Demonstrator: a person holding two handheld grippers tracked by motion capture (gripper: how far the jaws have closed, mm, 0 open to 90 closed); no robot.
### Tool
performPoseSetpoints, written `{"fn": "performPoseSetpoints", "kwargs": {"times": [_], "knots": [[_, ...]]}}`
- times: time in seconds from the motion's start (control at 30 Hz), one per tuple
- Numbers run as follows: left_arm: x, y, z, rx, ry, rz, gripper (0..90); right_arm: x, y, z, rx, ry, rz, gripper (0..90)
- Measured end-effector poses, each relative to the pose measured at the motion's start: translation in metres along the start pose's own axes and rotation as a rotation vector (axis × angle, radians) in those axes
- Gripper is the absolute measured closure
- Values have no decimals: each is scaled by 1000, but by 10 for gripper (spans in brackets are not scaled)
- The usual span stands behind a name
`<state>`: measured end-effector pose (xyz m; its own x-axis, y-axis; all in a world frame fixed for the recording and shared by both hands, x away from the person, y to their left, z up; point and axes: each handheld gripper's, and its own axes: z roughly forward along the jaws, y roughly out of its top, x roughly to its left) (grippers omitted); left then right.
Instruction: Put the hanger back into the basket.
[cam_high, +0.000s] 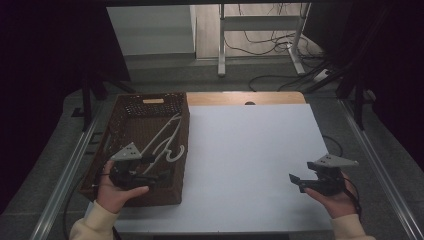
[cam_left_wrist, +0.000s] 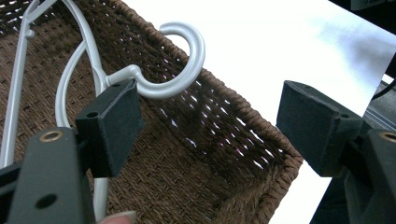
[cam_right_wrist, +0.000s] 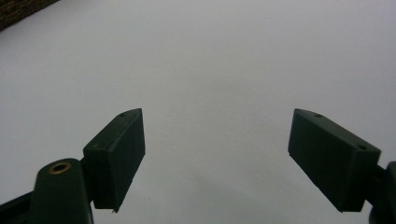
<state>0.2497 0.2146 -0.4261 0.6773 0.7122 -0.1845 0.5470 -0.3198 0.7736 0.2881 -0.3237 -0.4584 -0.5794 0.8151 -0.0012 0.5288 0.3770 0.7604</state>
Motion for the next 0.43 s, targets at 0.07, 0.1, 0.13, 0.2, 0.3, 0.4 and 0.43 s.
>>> {"fn": "performPoseSetpoints", "kwargs": {"times": [0.07, 0.1, 0.13, 0.2, 0.3, 0.4, 0.43], "knots": [[0, 0, 1, -1, -2, 0, 221, 0, 0, 0, 0, 2, -1, 187], [0, 0, 1, -2, -1, 0, 221, 0, 0, 0, 0, 2, -1, 187], [-1, 0, 1, -4, 0, -1, 221, 0, 0, 0, 0, 3, -5, 185], [-1, 1, 1, -5, 2, 1, 221, 0, 0, 0, 0, 4, -5, 185], [-2, 1, 0, -12, 9, -1, 219, 0, 0, 1, 0, 7, -5, 181], [-3, 1, 1, -17, 15, 1, 209, 0, -1, 1, 1, 7, -9, 177], [-4, 2, 1, -18, 16, 1, 204, -1, -1, 1, 2, 7, -9, 176]]}}
